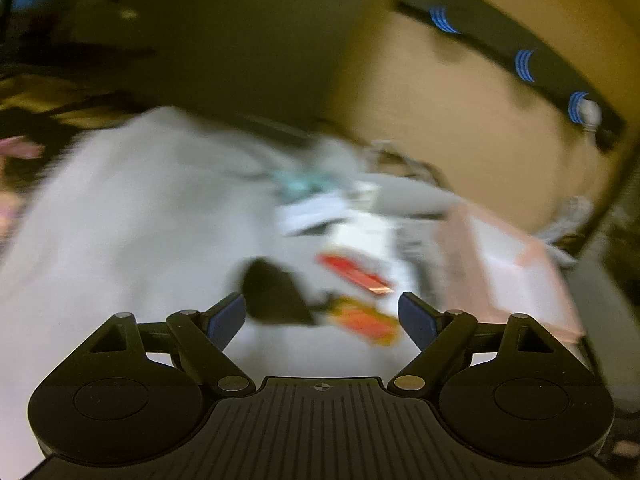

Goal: Organize rigid objects
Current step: 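Grasp the black rubber cap with the left tool while the right tool grasps the white jar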

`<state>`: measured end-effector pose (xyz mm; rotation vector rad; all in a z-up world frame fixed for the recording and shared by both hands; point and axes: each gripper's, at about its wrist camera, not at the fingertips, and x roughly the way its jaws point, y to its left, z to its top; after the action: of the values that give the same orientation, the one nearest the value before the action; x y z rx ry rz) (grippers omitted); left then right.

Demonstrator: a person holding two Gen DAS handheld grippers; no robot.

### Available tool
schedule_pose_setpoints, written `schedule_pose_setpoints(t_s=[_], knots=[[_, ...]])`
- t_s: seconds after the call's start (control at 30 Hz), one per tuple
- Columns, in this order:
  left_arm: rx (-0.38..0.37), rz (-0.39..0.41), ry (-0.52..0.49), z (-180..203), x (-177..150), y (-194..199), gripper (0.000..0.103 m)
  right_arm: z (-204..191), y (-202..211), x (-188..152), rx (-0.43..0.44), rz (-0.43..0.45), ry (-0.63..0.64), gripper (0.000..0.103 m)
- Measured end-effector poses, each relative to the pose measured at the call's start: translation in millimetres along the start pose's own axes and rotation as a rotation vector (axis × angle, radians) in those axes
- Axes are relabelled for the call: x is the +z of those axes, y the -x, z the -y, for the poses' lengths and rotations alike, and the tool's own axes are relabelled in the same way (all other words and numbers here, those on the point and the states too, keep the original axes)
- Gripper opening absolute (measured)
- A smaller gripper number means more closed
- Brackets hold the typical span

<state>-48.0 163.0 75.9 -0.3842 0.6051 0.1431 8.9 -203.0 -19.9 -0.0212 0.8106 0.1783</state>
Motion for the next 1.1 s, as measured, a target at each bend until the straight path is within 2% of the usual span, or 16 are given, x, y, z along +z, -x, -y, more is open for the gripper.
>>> schedule_pose_setpoints(t_s=[0.17,0.27,0.37,0.4,0.43,0.5,0.57,0.67,0.73,0.83,0.87,0.97,1.1], knots=[[0.040,-0.046,0.004,-34,-14,24,0.087,-1,0,7,0.006,-0.087,0.018,0.103],[0.050,-0.067,0.008,-37,-27,33,0.087,-4,-1,7,-0.010,-0.095,0.025,0.103],[0.036,-0.076,0.026,-36,-32,36,0.085,-11,-1,17,0.011,-0.165,0.044,0.103],[0.032,-0.077,0.030,-37,-33,37,0.084,-17,2,20,0.029,-0.179,0.057,0.100],[0.029,-0.079,0.032,-38,-34,39,0.084,-26,11,22,0.044,-0.152,0.074,0.095],[0.025,-0.073,0.040,-41,-35,44,0.084,-51,39,22,0.110,-0.040,0.141,0.094],[0.023,-0.069,0.063,-46,-37,46,0.084,-80,58,21,0.202,0.015,0.202,0.094],[0.025,-0.075,0.089,-51,-40,45,0.084,-125,57,19,0.362,-0.022,0.244,0.094],[0.034,-0.086,0.091,-54,-42,44,0.084,-156,54,14,0.407,-0.042,0.290,0.093],[0.043,-0.107,0.080,-55,-44,43,0.084,-184,67,3,0.461,0.017,0.402,0.091],[0.047,-0.113,0.076,-56,-45,42,0.084,-184,71,0,0.454,0.036,0.426,0.091],[0.060,-0.135,0.073,-58,-46,37,0.084,-179,70,-13,0.338,0.068,0.490,0.095],[0.006,-0.156,0.033,-49,-46,31,0.084,-148,56,-23,0.191,-0.007,0.420,0.097]])
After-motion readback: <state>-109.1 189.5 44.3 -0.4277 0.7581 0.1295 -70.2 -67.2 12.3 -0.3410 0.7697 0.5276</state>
